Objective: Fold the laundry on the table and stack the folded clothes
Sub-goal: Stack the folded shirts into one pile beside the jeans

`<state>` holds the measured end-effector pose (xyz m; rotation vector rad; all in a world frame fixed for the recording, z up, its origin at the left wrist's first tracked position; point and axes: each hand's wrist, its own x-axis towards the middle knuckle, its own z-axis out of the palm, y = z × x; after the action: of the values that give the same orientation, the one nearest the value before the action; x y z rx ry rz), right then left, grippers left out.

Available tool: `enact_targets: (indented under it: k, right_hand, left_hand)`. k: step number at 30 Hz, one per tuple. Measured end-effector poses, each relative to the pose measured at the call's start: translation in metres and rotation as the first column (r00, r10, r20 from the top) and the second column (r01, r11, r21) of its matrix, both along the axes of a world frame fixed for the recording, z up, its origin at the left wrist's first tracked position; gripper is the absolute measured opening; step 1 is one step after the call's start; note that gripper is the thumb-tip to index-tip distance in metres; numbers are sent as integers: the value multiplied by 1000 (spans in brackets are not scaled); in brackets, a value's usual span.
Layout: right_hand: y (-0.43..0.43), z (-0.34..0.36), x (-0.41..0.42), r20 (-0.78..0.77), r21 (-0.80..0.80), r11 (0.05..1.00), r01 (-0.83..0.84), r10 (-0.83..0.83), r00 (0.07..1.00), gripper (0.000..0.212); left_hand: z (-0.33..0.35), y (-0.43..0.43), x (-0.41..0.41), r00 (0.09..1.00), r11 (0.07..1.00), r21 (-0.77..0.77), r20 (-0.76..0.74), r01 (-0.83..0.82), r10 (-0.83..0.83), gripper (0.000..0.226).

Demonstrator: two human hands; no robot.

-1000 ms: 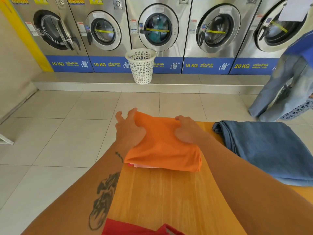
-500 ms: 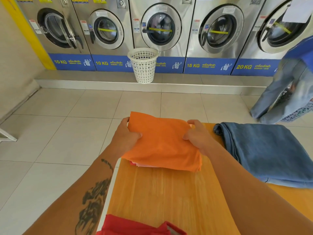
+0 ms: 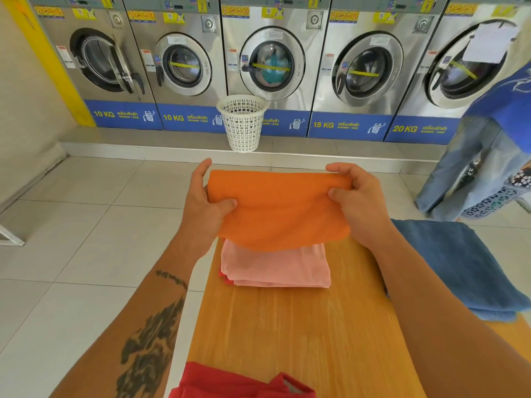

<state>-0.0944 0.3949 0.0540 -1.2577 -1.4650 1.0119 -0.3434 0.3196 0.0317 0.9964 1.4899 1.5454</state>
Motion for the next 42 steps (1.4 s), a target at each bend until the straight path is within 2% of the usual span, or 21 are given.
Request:
enact_targets:
  k: [4,8,11,13,15,17,19,20,22,24,26,27,29,34,38,40,42]
  right_hand:
    - [-12,21,10,-96,-1,999,-54,54,994,44]
    - [-9,15,10,-79,-81,996,-48,42,996,45]
    - [12,-19,-3,73,-185,982,35,-22,997,47]
    - [25,-51,-10,193,-256,966,45,6,981,48]
    - [29,-80,-13,348,-289,957,26,80,934,47]
    - [26,-100,-10,589,-233,972,30,117,800,48]
    - [16,-109,-12,778,-33,999,-4,28,628,50]
    - [10,-112,-15,818,52,997,-63,-6,575,51]
    - [0,-123,-23,865,55,982,-179,43,501,56]
    - [-6,-142,-27,892,-59,975,-216,149,426,61]
    - [-8,-156,-24,883,-140,974,-180,205,422,62]
    - [-8,-160,-23,876,-152,975,-164,210,434,62]
    - [-9,-164,-21,877,-149,976,-158,205,436,62]
    - [-4,-166,-24,880,-180,972,-154,229,416,62]
    - [3,-153,-27,871,-285,947,-147,320,374,63]
    - [-2,-142,-25,856,-293,943,-156,332,396,63]
    - [-18,-130,-20,850,-251,951,-179,305,430,62]
  left_hand:
    - [12,-18,-5,999,993,115,17,38,-40,79]
    - [0,-16,-8,998,992,103,-4,69,-69,75]
    - [-31,6,-5,995,998,-44,-84,43,-47,76]
    - [-57,21,0,976,981,-194,-208,20,-61,72]
    - [-79,31,2,914,943,-332,-382,3,-137,68]
    - [-91,37,-1,838,919,-395,-504,-9,-209,63]
    - [-94,40,-5,784,912,-404,-589,-72,-199,60]
    - [-94,40,-5,701,918,-370,-693,-145,-169,58]
    - [-96,41,1,411,958,-185,-908,-218,-82,52]
    - [-101,44,14,219,995,-82,-973,-51,-69,49]
    - [-115,45,25,95,981,-175,-979,86,-183,56]
    - [-123,45,26,83,966,-245,-964,86,-252,61]
    - [-143,43,24,132,945,-325,-936,38,-327,64]
    - [-154,47,23,198,922,-387,-903,7,-380,62]
    - [-137,48,27,183,874,-486,-861,-17,-475,59]
    - [-127,38,27,185,871,-491,-858,-17,-480,60]
    - [-119,16,21,228,885,-465,-862,-5,-452,60]
